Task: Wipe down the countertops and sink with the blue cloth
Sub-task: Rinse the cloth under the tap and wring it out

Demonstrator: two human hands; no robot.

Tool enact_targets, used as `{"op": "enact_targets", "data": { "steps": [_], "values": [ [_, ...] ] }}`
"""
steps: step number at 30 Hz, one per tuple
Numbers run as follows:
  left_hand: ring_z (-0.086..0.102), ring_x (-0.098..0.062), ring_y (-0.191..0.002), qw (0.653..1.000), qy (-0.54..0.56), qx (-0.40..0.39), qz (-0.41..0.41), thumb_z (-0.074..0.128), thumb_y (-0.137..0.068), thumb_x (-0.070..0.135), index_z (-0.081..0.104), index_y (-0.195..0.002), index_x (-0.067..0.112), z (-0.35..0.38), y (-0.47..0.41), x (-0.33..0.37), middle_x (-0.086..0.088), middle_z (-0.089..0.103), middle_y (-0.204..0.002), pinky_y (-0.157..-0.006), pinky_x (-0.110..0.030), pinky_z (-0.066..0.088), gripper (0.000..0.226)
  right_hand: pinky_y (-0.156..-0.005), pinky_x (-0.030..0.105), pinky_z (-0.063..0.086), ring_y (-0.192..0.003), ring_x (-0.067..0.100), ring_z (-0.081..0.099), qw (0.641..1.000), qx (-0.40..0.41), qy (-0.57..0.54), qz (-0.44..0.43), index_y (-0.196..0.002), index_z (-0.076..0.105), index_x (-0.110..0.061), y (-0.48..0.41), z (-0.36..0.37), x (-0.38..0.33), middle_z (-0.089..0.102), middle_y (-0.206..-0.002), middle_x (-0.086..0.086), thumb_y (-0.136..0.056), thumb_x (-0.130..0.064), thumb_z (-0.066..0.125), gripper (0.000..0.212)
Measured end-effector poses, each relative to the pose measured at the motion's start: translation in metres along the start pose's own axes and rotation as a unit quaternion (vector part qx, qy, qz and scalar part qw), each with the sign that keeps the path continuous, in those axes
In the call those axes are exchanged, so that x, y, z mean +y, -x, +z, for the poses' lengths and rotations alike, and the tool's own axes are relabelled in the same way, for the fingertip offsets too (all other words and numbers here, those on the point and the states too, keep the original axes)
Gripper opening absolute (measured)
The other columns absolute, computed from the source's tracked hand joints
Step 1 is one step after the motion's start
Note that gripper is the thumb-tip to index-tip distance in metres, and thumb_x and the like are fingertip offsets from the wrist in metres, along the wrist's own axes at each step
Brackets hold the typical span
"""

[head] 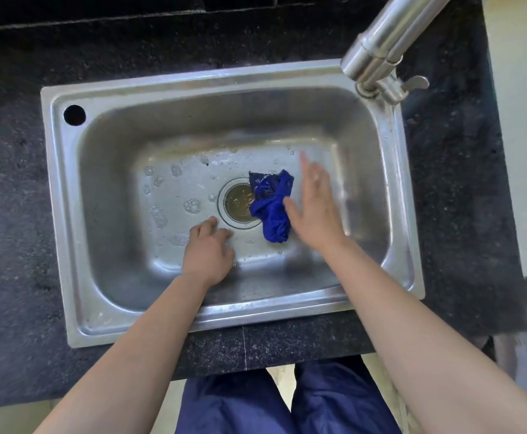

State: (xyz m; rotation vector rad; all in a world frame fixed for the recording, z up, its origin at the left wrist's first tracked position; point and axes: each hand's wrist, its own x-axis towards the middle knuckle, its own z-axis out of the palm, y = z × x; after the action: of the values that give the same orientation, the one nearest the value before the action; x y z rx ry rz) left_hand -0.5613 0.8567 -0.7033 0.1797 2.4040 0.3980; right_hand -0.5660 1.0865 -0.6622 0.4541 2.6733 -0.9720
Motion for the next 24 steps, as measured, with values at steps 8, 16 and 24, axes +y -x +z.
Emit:
{"op": "enact_targets", "data": {
  "steps": [8,16,24],
  "values": [
    [0.06,-0.032,-0.107,0.969,0.217,0.077,-0.086,0.054,-0.098,0.024,0.064,-0.122,0.011,-0.003,-0.019,0.018,-0.015,0.065,-0.115,-0.091,-0.032,0.044,0.03,-0.076,0.026,0.042,-0.089,0.015,0.062,0.957,-0.276,0.078,0.035,-0.119,0.064,-0.022,-0.005,0.01,0.021,0.061,-0.087,-0.009,-0.084,-0.043,0.075,0.042],
    [0.065,-0.02,-0.104,0.95,0.293,0.001,-0.106,0.071,-0.086,0.037,0.064,-0.123,0.013,0.003,-0.044,0.059,-0.002,0.07,-0.113,-0.096,-0.034,0.05,0.044,-0.104,0.035,0.04,-0.118,0.028,0.053,0.995,-0.066,0.027,0.072,-0.133,0.056,-0.016,-0.009,0.02,0.04,0.053,-0.131,0.012,-0.099,-0.029,0.055,0.037],
    [0.067,-0.016,-0.093,0.958,0.275,0.069,-0.043,0.073,-0.085,0.017,0.078,-0.101,0.022,-0.008,-0.027,0.04,0.0,0.074,-0.099,-0.09,-0.03,0.052,0.018,-0.08,0.033,0.046,-0.095,0.026,0.062,0.964,-0.242,0.091,0.057,-0.101,0.061,-0.024,-0.018,0.027,0.024,0.064,-0.092,0.002,-0.097,-0.038,0.06,0.015]
  ]
}}
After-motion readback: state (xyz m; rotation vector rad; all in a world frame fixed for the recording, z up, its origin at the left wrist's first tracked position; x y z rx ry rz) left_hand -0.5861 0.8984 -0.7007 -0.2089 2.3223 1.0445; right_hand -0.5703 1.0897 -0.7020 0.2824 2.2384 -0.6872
